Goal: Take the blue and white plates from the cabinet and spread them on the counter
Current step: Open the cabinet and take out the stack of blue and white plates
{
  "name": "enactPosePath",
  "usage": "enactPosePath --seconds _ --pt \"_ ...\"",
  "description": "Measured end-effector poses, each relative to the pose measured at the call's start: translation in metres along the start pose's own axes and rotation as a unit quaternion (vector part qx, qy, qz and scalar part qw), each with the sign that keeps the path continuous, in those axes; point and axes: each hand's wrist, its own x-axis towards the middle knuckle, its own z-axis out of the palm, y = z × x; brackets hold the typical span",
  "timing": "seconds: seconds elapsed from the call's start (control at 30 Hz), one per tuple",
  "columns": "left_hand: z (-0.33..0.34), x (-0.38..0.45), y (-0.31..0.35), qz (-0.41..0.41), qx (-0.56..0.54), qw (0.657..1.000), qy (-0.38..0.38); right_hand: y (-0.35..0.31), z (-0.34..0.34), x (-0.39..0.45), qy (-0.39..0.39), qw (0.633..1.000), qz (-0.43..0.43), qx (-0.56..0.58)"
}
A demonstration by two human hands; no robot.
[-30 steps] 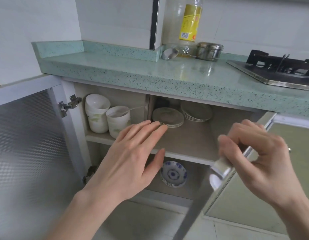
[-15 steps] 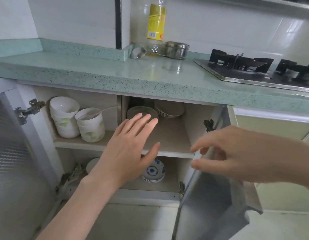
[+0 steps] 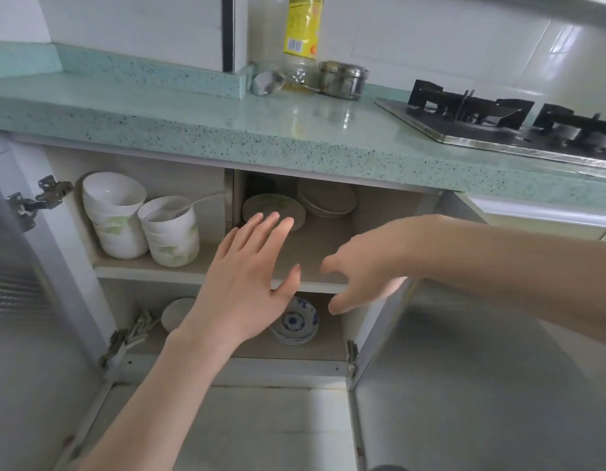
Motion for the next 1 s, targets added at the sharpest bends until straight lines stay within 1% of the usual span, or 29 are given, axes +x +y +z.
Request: enactPosePath --seconds 0.1,0.27,0.43,0.53,0.6,0.7,0.83,0.93,1.0 --pt "0.010 -0.004 -0.011 -0.014 0.009 1.000 -0.001 0.003 0.008 0.038 0.028 0.999 0.028 0.023" --pt "0.036 -0.010 -0.031 -0.050 0.005 0.999 -0.015 -0.006 0.036 0.086 0.127 0.986 0.066 0.091" --pt "0.066 -0.023 -0.051 -0.071 -0.007 0.997 0.009 -0.022 0.097 0.119 0.234 0.955 0.083 0.163" --pt "0.092 -0.031 -0.062 -0.081 -0.004 0.997 0.015 -0.029 0.139 0.144 0.295 0.928 0.097 0.207" --pt "0.113 -0.036 -0.067 -0.085 -0.001 0.996 0.024 -0.037 0.165 0.165 0.321 0.910 0.109 0.238" --pt "0.145 -0.046 -0.072 -0.083 -0.007 0.996 0.037 -0.051 0.199 0.197 0.349 0.873 0.120 0.319" --pt "0.187 -0.061 -0.080 -0.053 -0.002 0.997 0.054 -0.067 0.240 0.236 0.429 0.804 0.118 0.395" --pt "0.219 -0.067 -0.090 -0.043 -0.004 0.998 0.039 -0.078 0.267 0.259 0.468 0.747 0.127 0.455" --pt "0.242 -0.067 -0.098 -0.046 -0.010 0.999 0.026 -0.085 0.285 0.277 0.481 0.720 0.130 0.483"
